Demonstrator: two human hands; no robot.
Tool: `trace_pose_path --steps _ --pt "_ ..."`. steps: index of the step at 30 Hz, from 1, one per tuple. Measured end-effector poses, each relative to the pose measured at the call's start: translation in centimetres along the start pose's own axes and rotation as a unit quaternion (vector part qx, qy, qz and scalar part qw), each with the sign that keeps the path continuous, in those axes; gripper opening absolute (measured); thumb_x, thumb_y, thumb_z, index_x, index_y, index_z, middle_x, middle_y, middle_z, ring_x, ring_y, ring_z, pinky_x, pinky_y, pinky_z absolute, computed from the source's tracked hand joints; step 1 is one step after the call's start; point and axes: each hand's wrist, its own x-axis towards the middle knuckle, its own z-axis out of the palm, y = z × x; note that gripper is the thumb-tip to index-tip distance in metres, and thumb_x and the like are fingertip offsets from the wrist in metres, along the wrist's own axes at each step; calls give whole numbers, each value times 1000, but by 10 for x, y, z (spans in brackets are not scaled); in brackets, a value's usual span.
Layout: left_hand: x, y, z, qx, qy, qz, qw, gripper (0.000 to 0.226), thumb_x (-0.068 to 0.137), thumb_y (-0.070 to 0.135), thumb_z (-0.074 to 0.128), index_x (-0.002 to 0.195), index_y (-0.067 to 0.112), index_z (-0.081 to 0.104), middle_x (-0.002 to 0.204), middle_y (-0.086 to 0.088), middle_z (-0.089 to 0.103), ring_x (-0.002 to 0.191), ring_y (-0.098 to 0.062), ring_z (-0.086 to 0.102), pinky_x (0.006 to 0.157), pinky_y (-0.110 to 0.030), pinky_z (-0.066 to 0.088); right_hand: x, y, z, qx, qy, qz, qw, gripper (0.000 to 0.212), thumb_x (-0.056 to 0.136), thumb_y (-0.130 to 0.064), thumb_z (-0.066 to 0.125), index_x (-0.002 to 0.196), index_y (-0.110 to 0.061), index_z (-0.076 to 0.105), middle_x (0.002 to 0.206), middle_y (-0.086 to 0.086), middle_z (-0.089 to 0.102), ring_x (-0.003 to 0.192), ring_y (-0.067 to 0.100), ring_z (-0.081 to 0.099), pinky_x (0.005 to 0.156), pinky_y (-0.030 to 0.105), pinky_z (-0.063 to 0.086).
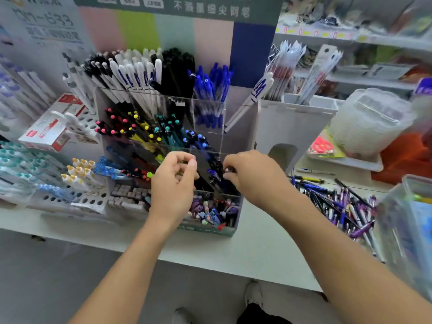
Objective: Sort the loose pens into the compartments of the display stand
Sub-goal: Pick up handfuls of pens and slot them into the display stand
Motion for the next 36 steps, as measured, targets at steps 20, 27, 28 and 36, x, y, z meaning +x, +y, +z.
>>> trace_pose_path --steps 20,27,28,36 --pt "-37 -60 255 332 -300 -124 886 75 86 65 61 132 6 50 131 -13 58 115 -34 58 93 -40 51 -159 208 97 130 -115 520 837 60 79 -62 75 63 -11 49 62 6 60 63 27 63 61 33 52" --pt "4 -67 333 360 -234 -159 889 105 69 63 80 144 4 37 146 -14 45 131 -33 50 100 -38 45 -156 210 142 155 -45 495 854 52 73 -46 87 86 -13 48 79 3 52 78 28 52 62 31 38" --pt "4 -67 339 375 -241 -146 883 103 70 59 82 143 3 37 145 -15 45 130 -33 51 100 -37 45 -154 211 144 163 -31 483 860 50 75 -43 87 84 -14 46 79 2 52 78 28 52 56 32 34" --pt "13 -74 349 417 -259 -103 865 68 76 43 78 125 3 55 127 -15 59 113 -34 61 83 -34 48 -155 202 145 124 26 460 879 50 81 -61 73 90 -17 51 86 0 58 77 26 58 63 33 38"
